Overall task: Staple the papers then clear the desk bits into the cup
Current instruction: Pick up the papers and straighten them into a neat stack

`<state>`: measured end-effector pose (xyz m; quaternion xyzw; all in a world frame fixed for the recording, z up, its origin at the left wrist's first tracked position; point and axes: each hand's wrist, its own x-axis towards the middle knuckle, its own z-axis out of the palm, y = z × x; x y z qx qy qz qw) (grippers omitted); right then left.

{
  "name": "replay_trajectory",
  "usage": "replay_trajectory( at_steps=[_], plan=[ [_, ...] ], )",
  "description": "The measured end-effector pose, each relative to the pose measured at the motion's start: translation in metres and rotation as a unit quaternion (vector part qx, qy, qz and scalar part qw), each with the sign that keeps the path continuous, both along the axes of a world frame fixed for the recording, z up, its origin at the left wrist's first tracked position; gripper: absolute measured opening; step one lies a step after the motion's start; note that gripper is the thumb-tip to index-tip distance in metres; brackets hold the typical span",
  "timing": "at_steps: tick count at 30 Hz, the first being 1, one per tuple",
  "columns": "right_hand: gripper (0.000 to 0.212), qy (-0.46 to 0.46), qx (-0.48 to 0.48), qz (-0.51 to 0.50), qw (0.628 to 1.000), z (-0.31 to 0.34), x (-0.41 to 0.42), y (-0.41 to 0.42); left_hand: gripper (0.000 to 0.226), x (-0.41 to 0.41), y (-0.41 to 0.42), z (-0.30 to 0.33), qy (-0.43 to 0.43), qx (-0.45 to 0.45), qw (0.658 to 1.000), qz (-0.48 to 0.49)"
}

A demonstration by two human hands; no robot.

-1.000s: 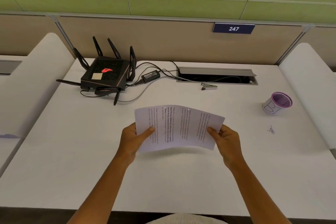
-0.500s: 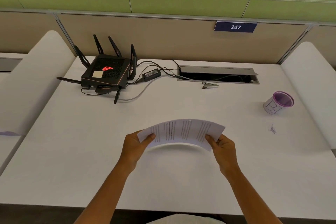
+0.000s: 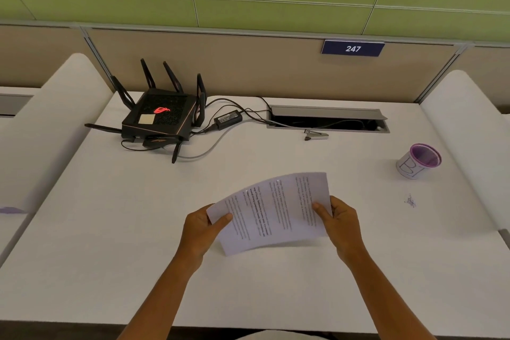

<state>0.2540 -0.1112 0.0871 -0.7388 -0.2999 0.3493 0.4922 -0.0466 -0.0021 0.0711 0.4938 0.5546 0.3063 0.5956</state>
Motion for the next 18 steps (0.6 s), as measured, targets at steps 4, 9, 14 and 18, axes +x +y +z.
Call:
replay_trajectory(
  at_steps=[4,9,14,18],
  plan=[
    [0.009,-0.051,-0.008,0.058,0.997,0.02,0.016,0.012,0.032,-0.008,0.008,0.002,0.001,0.025,0.999,-0.031],
    [0.013,-0.144,-0.038,0.177,0.973,0.044,0.03,0.032,0.033,-0.002,0.019,0.012,-0.005,0.032,0.994,-0.104],
    [0.01,-0.224,-0.064,0.267,0.935,0.057,0.027,0.052,0.026,0.029,0.019,0.024,-0.003,0.033,0.984,-0.176],
    [0.01,-0.246,-0.069,0.311,0.915,0.058,0.024,0.059,0.02,0.055,0.017,0.032,-0.005,0.038,0.982,-0.183]
  ],
)
